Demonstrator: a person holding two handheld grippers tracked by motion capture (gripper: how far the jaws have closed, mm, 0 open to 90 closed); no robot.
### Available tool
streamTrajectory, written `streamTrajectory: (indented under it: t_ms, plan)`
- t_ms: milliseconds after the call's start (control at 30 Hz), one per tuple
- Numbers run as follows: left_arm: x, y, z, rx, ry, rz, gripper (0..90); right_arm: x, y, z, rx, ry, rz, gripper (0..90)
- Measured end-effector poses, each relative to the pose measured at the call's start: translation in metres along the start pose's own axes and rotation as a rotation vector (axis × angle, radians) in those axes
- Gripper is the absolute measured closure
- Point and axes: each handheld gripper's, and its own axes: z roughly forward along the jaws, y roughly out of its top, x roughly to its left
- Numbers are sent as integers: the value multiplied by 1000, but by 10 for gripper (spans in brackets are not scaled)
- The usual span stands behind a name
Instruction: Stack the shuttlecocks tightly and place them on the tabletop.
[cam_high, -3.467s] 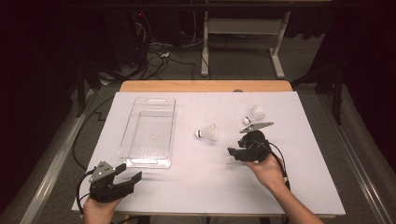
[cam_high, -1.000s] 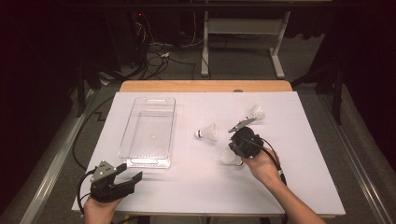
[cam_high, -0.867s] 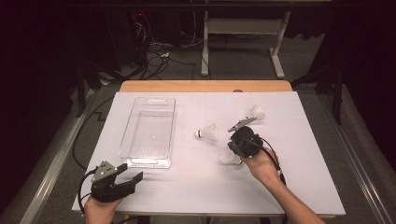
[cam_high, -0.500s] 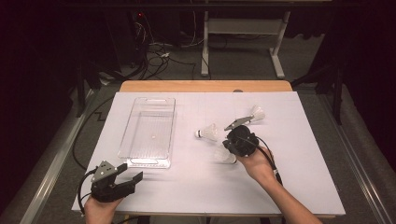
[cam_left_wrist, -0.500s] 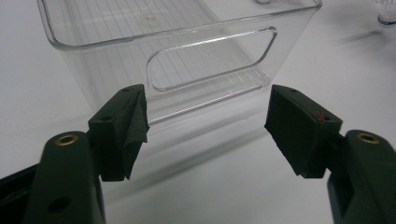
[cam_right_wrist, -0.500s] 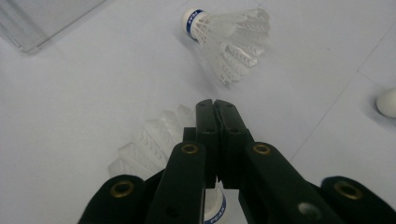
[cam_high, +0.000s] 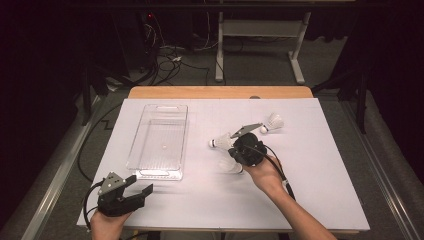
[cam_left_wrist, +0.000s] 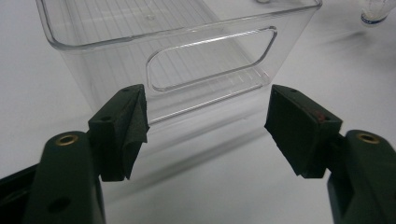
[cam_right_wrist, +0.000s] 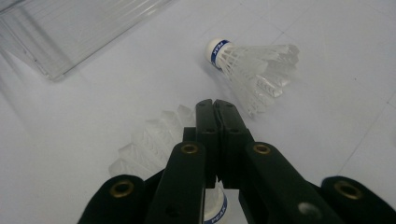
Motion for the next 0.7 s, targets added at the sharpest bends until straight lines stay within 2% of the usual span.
streamTrajectory:
  t_ms: [400, 700]
  plan:
    - [0, 0, 0, -1, -1, 0, 305, 1, 0, 7, -5, 4, 7, 890]
    - [0, 0, 0, 1, -1, 0, 305, -4, -7, 7, 2, 4, 22, 884]
